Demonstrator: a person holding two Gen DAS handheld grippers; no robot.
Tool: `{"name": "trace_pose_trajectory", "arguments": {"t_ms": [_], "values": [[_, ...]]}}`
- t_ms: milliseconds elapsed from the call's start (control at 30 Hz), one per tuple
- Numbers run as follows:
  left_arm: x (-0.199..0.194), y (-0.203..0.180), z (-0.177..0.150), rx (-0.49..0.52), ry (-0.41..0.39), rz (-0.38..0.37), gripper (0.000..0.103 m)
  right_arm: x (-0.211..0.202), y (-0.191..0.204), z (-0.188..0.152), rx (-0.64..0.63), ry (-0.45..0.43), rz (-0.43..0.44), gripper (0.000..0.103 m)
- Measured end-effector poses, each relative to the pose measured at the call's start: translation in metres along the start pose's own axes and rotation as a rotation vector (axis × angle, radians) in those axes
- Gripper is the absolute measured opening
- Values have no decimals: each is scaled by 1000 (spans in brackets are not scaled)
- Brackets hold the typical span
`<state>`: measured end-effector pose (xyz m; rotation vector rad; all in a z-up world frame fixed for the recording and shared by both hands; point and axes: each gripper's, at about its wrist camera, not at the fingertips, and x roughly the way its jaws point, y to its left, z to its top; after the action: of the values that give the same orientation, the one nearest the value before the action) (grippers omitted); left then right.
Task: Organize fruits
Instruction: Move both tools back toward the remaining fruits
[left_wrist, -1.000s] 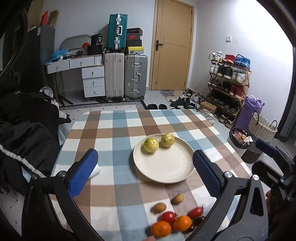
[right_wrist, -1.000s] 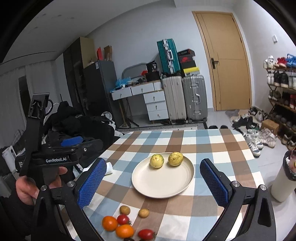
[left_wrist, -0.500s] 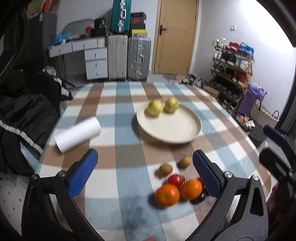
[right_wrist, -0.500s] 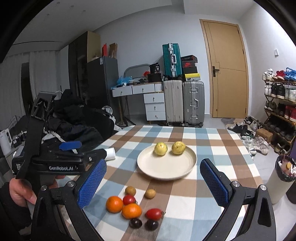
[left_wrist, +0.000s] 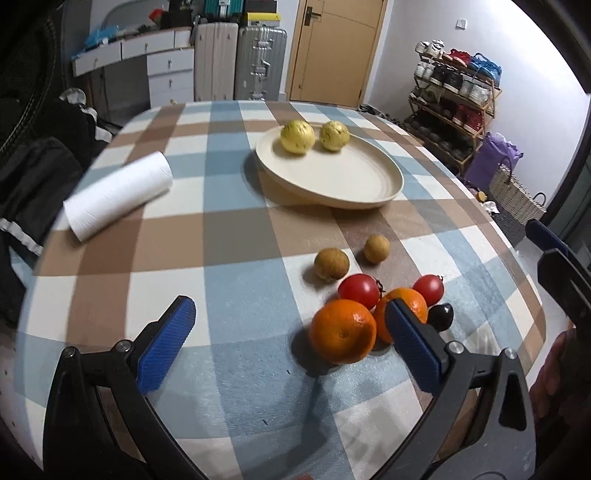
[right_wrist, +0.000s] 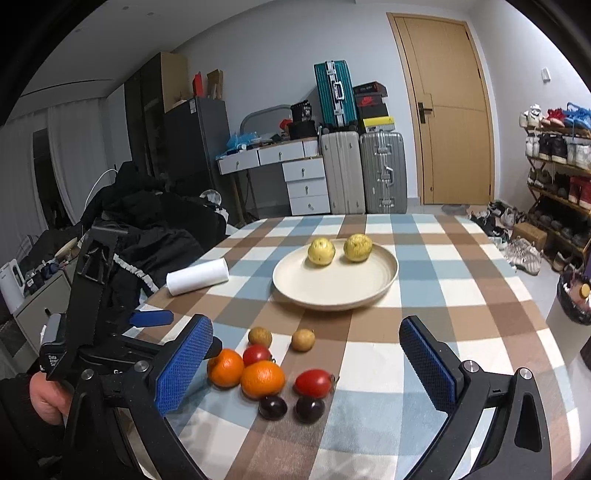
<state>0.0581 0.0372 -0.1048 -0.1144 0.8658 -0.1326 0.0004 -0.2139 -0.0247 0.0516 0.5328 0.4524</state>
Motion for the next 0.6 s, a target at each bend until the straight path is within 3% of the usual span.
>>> {"name": "trace_pose_trajectory", "arguments": {"t_ms": [167, 233, 333, 400, 600], "values": [[10, 1, 0, -9, 29, -72, 102, 3, -8, -5, 23, 19, 0, 103], [12, 1, 0, -7, 36, -91, 96, 3, -10, -7, 28, 25, 0, 103], [17, 1, -1, -4, 59, -125, 82, 3, -10, -10, 33, 37, 2, 103], [21, 2, -2, -14, 84, -157, 66, 4, -10, -11, 36, 43, 5, 103], [23, -4, -4, 2, 99, -232, 39, 5, -9, -13, 38, 50, 7, 103]]}}
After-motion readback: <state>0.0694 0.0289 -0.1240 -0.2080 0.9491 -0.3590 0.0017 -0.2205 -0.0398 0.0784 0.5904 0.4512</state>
